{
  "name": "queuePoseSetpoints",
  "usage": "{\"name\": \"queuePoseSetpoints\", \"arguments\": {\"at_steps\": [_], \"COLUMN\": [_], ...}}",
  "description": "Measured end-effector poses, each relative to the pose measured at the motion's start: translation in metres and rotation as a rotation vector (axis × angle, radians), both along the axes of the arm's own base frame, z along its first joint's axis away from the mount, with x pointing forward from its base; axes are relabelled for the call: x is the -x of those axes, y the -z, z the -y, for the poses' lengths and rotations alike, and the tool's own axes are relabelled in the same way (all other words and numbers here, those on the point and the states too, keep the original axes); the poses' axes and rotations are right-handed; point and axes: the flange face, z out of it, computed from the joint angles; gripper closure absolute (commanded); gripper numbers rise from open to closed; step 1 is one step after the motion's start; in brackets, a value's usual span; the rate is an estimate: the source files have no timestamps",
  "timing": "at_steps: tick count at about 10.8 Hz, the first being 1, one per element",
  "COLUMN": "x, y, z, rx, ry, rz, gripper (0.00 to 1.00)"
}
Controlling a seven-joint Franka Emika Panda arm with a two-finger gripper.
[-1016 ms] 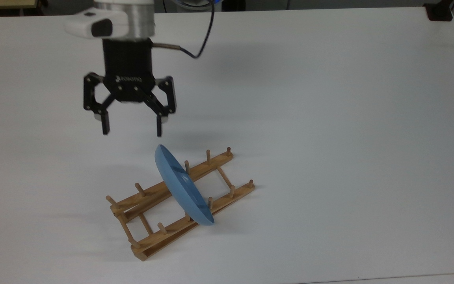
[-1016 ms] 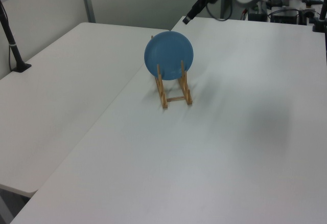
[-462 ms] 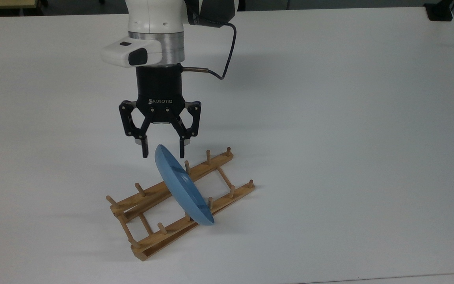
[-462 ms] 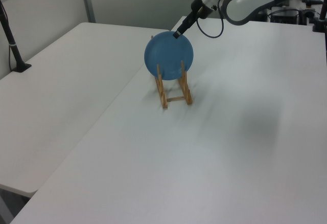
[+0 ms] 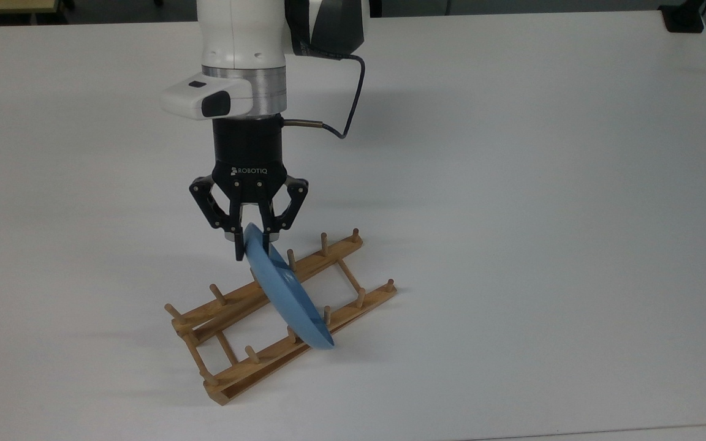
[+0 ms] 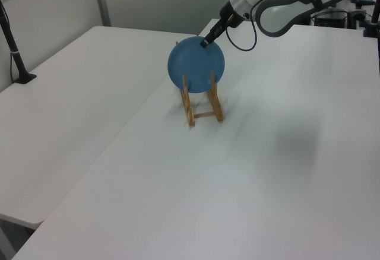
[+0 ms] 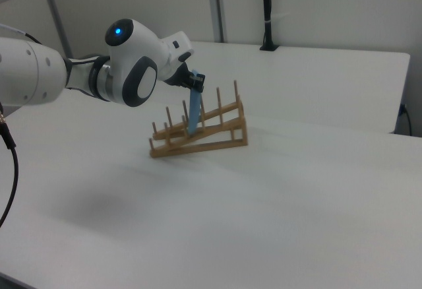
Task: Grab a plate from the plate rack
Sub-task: 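Close the gripper on the blue plate's rim, then lift the blue plate up out of the rack slots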
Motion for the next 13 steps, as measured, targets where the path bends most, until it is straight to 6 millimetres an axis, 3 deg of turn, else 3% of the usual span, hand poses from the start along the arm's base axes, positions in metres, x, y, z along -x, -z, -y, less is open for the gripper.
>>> {"name": "queuePoseSetpoints", "arguments": {"at_steps": [4,8,11,13], "x": [-0.001,0.014,0.063,0.105], "y": [-0.011,-0.073,-0.128,-0.148], "z": [0.015,0.037,0.064,0.092], "rx": [0.002,-0.019,-0.093,-0.13], "ry": [0.021,0.064,0.075,-0.035], "rz": [0.022,0.06,-0.264,-0.495], "gripper": [1.0,1.0,1.0,1.0]}}
